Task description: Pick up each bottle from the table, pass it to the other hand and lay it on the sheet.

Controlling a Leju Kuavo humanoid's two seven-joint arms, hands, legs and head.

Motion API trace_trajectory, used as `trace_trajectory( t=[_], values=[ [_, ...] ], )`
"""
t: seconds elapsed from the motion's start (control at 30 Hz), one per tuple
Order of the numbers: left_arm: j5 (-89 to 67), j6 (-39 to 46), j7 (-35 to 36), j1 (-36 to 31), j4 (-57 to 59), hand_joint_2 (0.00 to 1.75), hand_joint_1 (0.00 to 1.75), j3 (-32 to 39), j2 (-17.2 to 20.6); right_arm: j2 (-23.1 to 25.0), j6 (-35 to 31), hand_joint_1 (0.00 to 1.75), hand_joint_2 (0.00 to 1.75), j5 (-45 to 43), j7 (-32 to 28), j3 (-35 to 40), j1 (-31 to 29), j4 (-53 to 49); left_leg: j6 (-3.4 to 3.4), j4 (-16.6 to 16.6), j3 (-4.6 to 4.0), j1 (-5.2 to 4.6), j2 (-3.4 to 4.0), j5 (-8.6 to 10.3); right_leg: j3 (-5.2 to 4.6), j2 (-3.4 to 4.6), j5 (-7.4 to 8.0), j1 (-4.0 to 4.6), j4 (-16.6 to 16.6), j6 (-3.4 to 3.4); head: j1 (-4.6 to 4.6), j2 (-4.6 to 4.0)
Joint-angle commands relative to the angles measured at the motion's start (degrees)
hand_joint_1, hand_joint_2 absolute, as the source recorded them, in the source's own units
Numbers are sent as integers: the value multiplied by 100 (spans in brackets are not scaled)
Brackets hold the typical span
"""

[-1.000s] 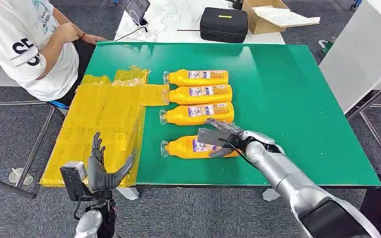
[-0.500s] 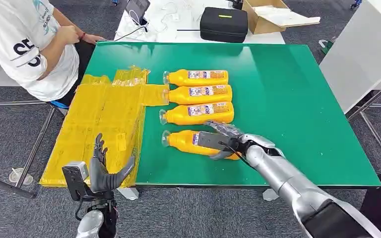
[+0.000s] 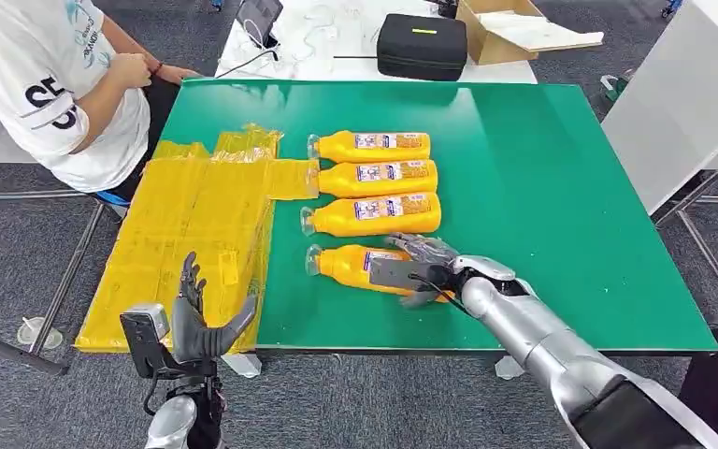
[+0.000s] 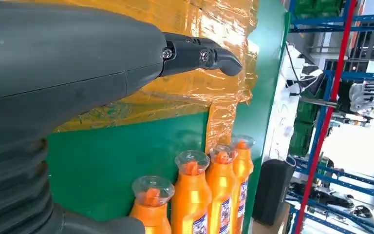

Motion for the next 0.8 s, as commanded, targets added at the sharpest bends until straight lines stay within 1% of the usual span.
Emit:
trace_trajectory(
  t=[0.03,0.07,0.1,0.13,0.17,0.23,0.3,0.33,0.37,0.4,0.43,0.53,0.63,0.7,0.73,0.77,0.8],
  values=[
    [68,-8,103,-211,401,175,0,-7,29,128,60,0,175,168,184,699,-334,837,6,-7,37,-3,3,-8,37,-6,-9,1,-6,-9,0,0],
    [69,-11,105,-207,404,175,0,-11,28,133,46,0,175,175,190,704,-333,850,5,-6,30,-1,2,-6,31,-6,-7,2,-7,-8,-2,0],
    [75,-14,117,-210,414,175,0,-11,22,143,35,0,175,192,209,724,-311,909,7,-9,45,-2,5,-10,45,-5,-10,2,-9,-10,0,2],
    [81,-13,128,-209,415,175,0,-9,16,145,-8,7,175,215,205,741,-295,942,6,-8,38,-1,1,-8,40,-7,-8,2,-9,-9,0,2],
    [84,-11,133,-206,421,175,0,-7,19,145,-5,93,175,196,189,730,-274,951,5,-8,31,-1,-1,-6,34,-8,-7,2,-9,-7,0,0],
    [86,-6,137,-209,424,175,0,-5,18,144,-12,93,175,197,189,731,-272,954,3,-6,20,0,-4,-2,23,-8,-4,2,-7,-5,0,0],
    [86,-6,137,-209,424,175,0,-5,18,144,-12,93,175,197,189,731,-272,954,3,-8,31,-1,-3,-4,34,-8,-6,2,-8,-7,-2,0],
    [86,-6,137,-209,424,175,0,-5,18,144,-12,145,175,197,189,731,-272,954,5,-10,44,-1,0,-8,47,-8,-9,2,-10,-10,0,0],
    [93,-5,143,-212,435,175,0,3,17,138,-38,175,175,194,163,718,-253,926,4,-9,40,-1,0,-5,42,-8,-6,2,-9,-9,-2,0],
    [100,-9,145,-206,435,175,0,3,18,127,-77,175,175,169,140,670,-215,880,3,-6,30,1,-2,-3,34,-8,-4,3,-7,-7,-2,0],
    [105,-4,148,-195,433,175,0,7,20,107,-114,175,175,169,133,653,-197,824,5,-10,49,-1,-3,-6,52,-12,-8,3,-10,-11,-2,0],
    [113,-6,148,-178,421,175,0,4,28,83,-227,175,175,84,67,529,-122,697,3,-7,37,1,-4,-1,39,-9,-2,3,-7,-6,0,0],
    [127,-5,136,-109,327,175,0,11,49,-20,-553,175,175,-114,-60,92,142,89,6,-11,52,-1,-7,-4,55,-16,-8,3,-11,-10,0,0],
    [140,-4,119,-59,267,175,0,8,63,-70,-790,175,175,-276,-231,-319,458,-466,4,-7,39,1,-4,-3,42,-10,-5,3,-8,-6,0,0],
    [154,-7,107,-22,231,175,0,5,62,-60,-934,175,175,-389,-340,-641,733,-877,5,-10,53,1,-7,-7,57,-16,-10,5,-12,-9,-2,0],
    [171,-13,73,5,197,175,0,-4,64,19,-1253,175,175,-453,-641,-987,999,-1239,4,-11,48,1,-8,-6,51,-16,-9,4,-11,-9,-2,0],
    [182,-15,54,47,148,175,0,-16,63,93,-1381,175,175,-466,-725,-1267,1259,-1611,3,-8,42,3,-8,-5,46,-14,-7,6,-10,-7,0,0]
  ],
)
